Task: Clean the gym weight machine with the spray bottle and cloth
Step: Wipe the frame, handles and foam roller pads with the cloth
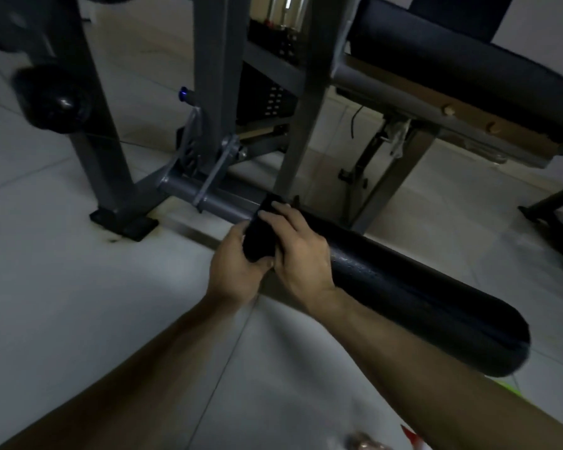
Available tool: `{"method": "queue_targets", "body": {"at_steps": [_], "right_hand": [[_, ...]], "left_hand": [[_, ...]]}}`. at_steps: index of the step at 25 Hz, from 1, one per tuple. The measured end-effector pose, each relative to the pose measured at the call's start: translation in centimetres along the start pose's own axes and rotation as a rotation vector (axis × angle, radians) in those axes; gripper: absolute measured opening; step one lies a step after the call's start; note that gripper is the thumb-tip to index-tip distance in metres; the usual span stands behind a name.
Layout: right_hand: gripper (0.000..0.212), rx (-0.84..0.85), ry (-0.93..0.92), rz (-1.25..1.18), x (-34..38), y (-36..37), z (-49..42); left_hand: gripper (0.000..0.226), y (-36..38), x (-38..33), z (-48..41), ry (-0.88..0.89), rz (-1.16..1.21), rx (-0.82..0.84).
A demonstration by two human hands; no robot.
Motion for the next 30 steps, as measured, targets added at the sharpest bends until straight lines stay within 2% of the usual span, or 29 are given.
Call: {"method": "queue_targets", "body": {"at_steps": [3, 6, 9, 14, 17, 20, 22, 26, 30], "right_hand": [[0.045, 0.084, -0.188, -0.032, 3.3, 1.8, -2.6], [0.045, 0.168, -0.287, 0.086, 1.7, 0.7, -1.2], [0.047, 0.13, -0.307, 0.197, -2.8, -3.3, 4.1], [0.052, 0.003, -0.141, 0.196, -7.1, -8.0, 8.8], [0.051, 0.013, -0.137, 0.145, -2.8, -4.2, 3.9], [0.045, 0.064, -0.173, 0.107, 2.1, 0.3, -1.8], [0.046, 0.096, -0.207, 0.115, 2.1, 0.8, -2.4], [0.054, 0.081, -0.248, 0.192, -3.8, -3.6, 4.2], [0.071, -0.014, -0.003, 0.263, -11.9, -10.8, 11.5]], "left_hand": [[0.05, -0.2, 0.2, -0.3, 0.003, -0.015, -0.042], [0.069, 0.8, 1.0, -0.5, -0.024, -0.021, -0.031], [0.081, 1.0, 0.8, -0.2, -0.057, 0.033, -0.024], [0.08, 0.3, 0.0, 0.2, -0.081, 0.019, -0.055], [0.078, 0.4, -0.1, 0.1, -0.096, 0.014, -0.047], [0.064, 0.9, -0.5, -0.3, -0.075, 0.041, -0.019], [0.062, 0.8, -0.7, -0.3, -0.079, 0.038, -0.022], [0.076, 0.5, -0.7, 0.0, -0.093, -0.01, -0.061], [0.092, 1.5, -1.9, 0.1, -0.053, -0.114, -0.056]]}}
Point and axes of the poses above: each hand's wrist, its own z-axis away from the middle knuckle, its own y-axis out of the palm, x = y × z, the point moved 10 cm from there along -z, towards the middle knuckle, and after that the axes turned 1 degree about y, right-handed, at the moved point
